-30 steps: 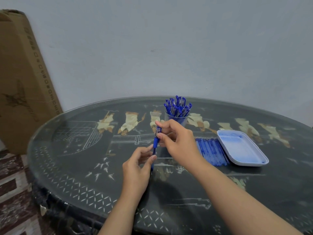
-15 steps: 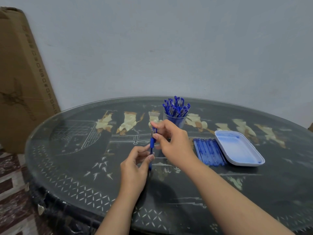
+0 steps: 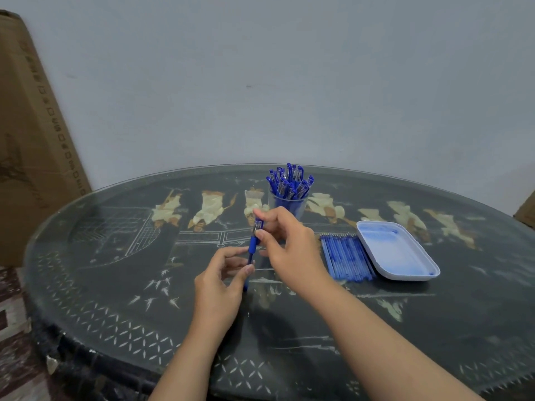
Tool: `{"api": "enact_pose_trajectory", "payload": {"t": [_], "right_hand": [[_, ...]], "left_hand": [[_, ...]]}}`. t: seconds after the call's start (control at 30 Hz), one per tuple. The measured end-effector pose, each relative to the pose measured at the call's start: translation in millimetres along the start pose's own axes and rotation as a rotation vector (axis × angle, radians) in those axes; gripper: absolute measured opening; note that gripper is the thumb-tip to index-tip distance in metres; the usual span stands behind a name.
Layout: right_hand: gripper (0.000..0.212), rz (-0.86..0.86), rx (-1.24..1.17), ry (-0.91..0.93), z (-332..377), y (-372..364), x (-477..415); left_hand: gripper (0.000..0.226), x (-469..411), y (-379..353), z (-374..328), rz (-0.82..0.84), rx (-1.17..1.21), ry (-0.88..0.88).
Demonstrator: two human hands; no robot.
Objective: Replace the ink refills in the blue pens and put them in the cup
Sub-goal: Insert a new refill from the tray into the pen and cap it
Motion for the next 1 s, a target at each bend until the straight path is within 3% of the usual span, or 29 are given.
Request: {"api": "enact_pose_trajectory", "payload": {"t": [0.2, 0.37, 0.53, 0.67, 1.0], "right_hand": [[0.031, -0.039, -0.018, -0.012, 9, 18, -12], [0.034, -0.340, -0.030, 0.081, 42, 74, -53], [0.027, -0.537, 0.069, 0.198, 54, 106, -96], [0.026, -0.523, 0.187, 0.170, 38, 98, -112], [0.016, -0.249, 0.455, 0.075, -1, 75, -121]], "left_hand": [[0.022, -7, 0, -7, 0.023, -0.001, 0.000], [0.014, -21, 11, 6, -0.070, -0.285, -0.046], [0.024, -25, 14, 18, -0.006, -0.470, -0.009], [0.029, -26, 15, 20, 0.032, -0.510, 0.000], [0.030, -26, 15, 23, 0.011, -0.492, 0.003]]}}
Point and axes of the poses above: each hand's wrist, its own x-axis away from the middle knuckle, its own y-axis out of the back of the hand, z = x × y, the point moved 1 cm from there along -x, towards the middle knuckle, and after that the axes turned 3 degrees about -z, right-handed, at the moved point
